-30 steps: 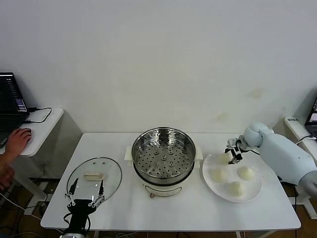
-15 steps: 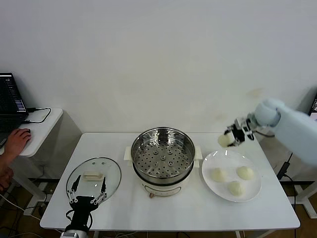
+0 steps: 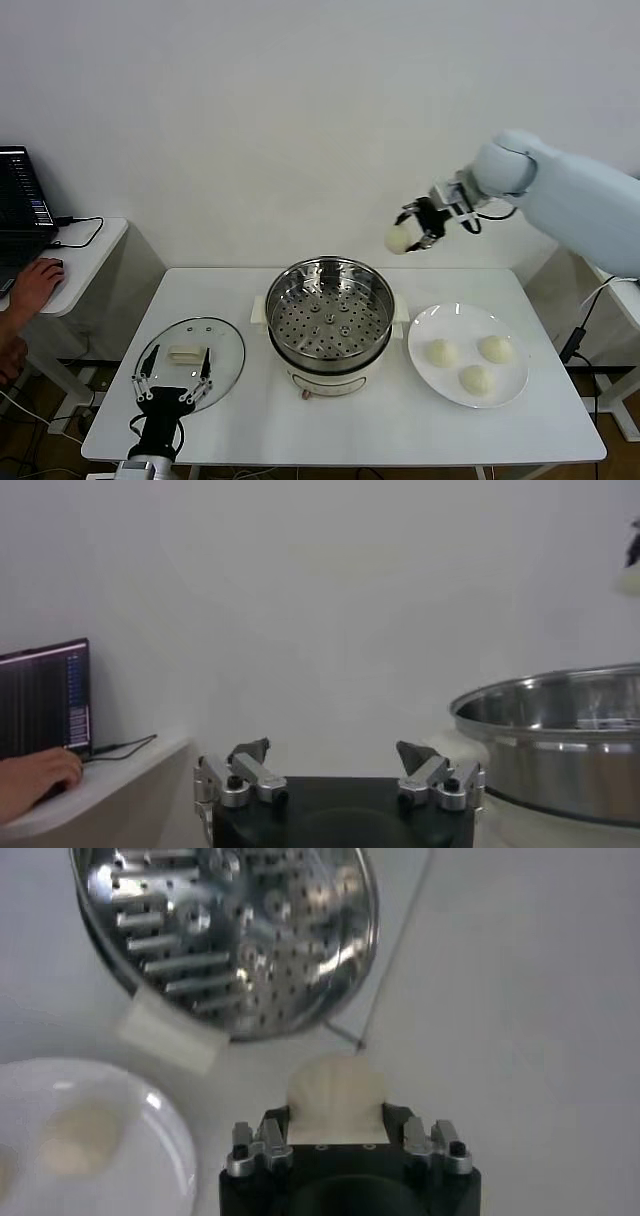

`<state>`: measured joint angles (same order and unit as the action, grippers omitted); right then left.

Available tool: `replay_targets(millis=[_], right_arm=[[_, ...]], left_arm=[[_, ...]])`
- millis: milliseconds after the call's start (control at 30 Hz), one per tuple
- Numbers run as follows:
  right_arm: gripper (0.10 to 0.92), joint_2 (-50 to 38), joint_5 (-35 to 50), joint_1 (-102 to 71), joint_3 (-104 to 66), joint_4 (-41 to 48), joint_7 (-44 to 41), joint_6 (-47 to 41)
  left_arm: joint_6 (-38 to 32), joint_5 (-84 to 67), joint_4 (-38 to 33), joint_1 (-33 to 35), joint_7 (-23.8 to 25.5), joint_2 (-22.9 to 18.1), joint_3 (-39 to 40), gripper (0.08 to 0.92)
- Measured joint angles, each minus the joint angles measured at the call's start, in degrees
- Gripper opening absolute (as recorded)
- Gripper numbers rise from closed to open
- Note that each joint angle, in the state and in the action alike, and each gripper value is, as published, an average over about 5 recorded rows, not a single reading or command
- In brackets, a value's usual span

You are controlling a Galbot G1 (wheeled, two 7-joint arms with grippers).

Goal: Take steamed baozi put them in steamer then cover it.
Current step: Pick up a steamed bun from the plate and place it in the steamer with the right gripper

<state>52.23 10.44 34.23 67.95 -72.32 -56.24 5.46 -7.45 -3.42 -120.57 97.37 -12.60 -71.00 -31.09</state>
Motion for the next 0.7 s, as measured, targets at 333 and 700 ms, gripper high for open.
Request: replay_targets(millis=[333,700], right_arm=[[0.584,9.39,-5.36,-0.83,4.42,2.58,2.69,7.02],[0.585,16.27,-16.64,-4.63,5.36,8.12,5.35,15.04]], left_arm=[[0.02,0.1,-0.82,0.8,0.0,-0.84,-0.74,0.823],[-0.02,0.03,-1.6,1.26,-0.04,-0.88,-1.49,0.823]])
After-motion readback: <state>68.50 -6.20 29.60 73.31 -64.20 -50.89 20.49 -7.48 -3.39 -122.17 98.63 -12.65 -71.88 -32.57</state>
